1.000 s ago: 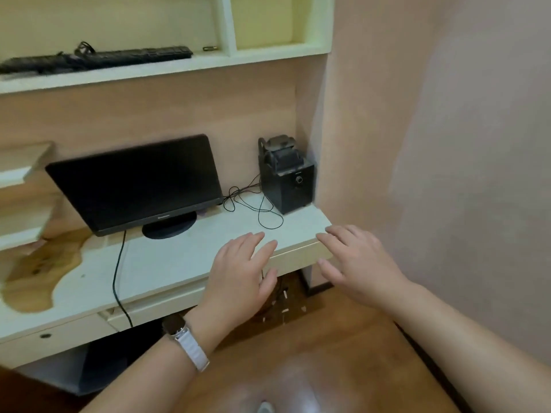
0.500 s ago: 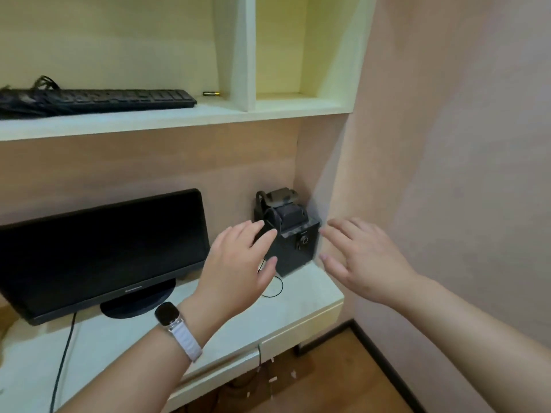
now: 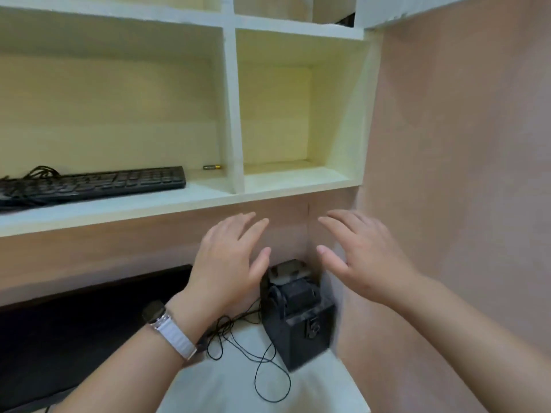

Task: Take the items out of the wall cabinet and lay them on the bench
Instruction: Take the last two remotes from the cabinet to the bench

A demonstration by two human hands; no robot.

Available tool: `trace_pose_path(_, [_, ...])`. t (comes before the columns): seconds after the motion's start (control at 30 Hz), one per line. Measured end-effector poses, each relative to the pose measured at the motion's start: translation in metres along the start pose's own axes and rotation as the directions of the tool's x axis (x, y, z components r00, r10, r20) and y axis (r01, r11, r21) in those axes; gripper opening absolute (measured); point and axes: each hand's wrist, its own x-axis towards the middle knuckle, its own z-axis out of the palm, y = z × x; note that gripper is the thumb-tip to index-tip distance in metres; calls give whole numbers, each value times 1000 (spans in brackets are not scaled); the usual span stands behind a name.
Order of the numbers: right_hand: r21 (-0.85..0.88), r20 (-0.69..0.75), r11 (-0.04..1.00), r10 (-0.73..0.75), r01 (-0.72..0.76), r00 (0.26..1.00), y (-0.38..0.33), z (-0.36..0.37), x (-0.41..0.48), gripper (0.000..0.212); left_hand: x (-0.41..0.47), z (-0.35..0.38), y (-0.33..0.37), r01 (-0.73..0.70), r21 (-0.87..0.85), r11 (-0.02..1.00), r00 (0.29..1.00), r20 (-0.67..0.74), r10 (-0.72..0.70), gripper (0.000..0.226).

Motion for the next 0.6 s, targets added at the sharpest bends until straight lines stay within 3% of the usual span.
trace_pose_path(0.2, [-20,-173,997,-81,78,982,65,-31,78,56,93,-9,10,13,66,998,992,-127,-4,50])
trace_pose_path(0.4, [-24,-313,983,-180,181,933,103,-61,154,58,176,-30,26,-80,106,991,947,-301,109,51])
trace_pose_path(0.6, [-63,-471,973,-226,223,853,112,-89,218,56,273,-80,25,-197,108,975,923,-315,221,55])
